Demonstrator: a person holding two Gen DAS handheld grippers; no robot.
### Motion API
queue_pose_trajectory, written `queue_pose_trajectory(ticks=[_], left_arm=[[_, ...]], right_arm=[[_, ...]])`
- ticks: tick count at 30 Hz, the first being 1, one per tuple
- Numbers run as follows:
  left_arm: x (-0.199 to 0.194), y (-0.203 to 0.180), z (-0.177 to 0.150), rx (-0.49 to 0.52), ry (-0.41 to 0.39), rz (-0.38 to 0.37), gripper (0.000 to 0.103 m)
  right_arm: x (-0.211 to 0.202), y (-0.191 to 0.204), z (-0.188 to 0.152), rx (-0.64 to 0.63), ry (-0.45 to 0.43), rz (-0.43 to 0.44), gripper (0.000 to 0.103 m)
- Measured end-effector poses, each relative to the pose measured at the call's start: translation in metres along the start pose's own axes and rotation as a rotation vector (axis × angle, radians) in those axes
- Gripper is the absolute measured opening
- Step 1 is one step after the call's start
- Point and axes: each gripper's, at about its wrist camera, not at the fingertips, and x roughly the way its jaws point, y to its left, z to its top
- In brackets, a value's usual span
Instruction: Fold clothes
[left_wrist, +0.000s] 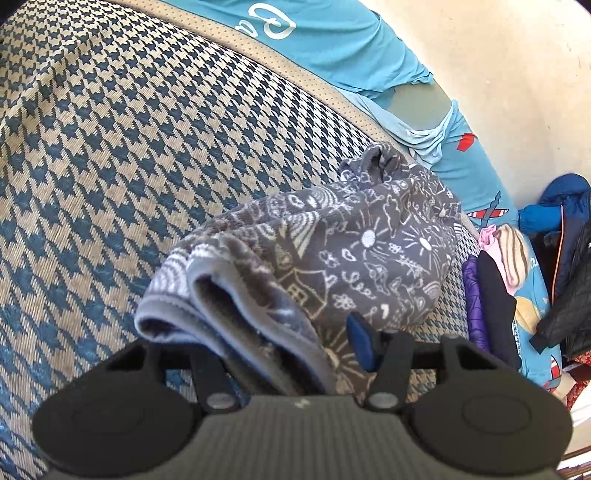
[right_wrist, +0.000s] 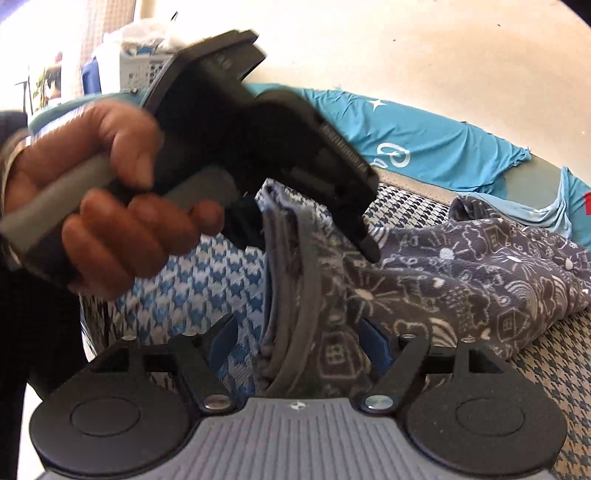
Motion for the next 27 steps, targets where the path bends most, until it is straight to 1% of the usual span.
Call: queue_pose_trajectory(ticks=[2,7,9,10,11,12,13,14,15,16,17,18,19,20,23,27], left_arm=[[0.000,0.000,0.000,-0.005,0.001,-0.001,0.052],[-0.001,0.002,0.000,-0.018,0.002,-0.007,0.052],[0.000,0.002,0.000,-0.019,0.000,-0.003,0.053],[0.002,0.003,0.000,-0.020,0.001,0.002,0.058],[0.004,0.003,-0.001,-0.022,0.002,0.007,0.068],[0.006,0.004,-0.002,-0.023,0.001,0.010,0.070],[0.008,0.004,-0.003,-0.023,-0.003,0.013,0.071],[0.008,0.003,-0.004,-0.014,-0.008,0.017,0.071],[0.009,0.001,-0.004,-0.001,-0.012,0.022,0.070],[0.008,-0.001,-0.004,0.012,-0.020,0.030,0.063],[0.007,-0.003,-0.005,0.027,-0.030,0.040,0.050],[0.006,-0.004,-0.005,0.039,-0.042,0.048,0.046],[0.004,-0.005,-0.005,0.049,-0.054,0.054,0.038],[0.000,-0.004,-0.004,0.054,-0.064,0.059,0.033],[-0.012,-0.001,-0.001,0.061,-0.090,0.072,0.027],[-0.030,0.002,0.003,0.070,-0.125,0.089,0.027]], right_arm=[[0.004,0.009,-0.003,-0.054,0.008,-0.039,0.072],[0.016,0.020,-0.012,-0.149,0.019,-0.181,0.071],[0.017,0.019,-0.012,-0.152,0.011,-0.201,0.070],[0.018,0.018,-0.012,-0.153,0.007,-0.210,0.069],[0.018,0.019,-0.012,-0.158,0.005,-0.210,0.062],[0.018,0.019,-0.012,-0.163,0.003,-0.209,0.055],[0.018,0.019,-0.011,-0.168,0.001,-0.209,0.044],[0.018,0.019,-0.012,-0.173,-0.006,-0.211,0.036],[0.017,0.020,-0.012,-0.177,-0.014,-0.214,0.030],[0.016,0.018,-0.011,-0.163,-0.016,-0.208,0.027],[0.014,0.017,-0.009,-0.149,-0.017,-0.203,0.025],[0.013,0.015,-0.007,-0.134,-0.019,-0.197,0.024],[0.012,0.014,-0.005,-0.119,-0.019,-0.193,0.023],[0.011,0.013,-0.002,-0.104,-0.018,-0.189,0.022],[0.006,0.009,0.006,-0.049,-0.036,-0.172,0.022],[0.005,0.012,0.014,-0.006,-0.051,-0.140,0.022]])
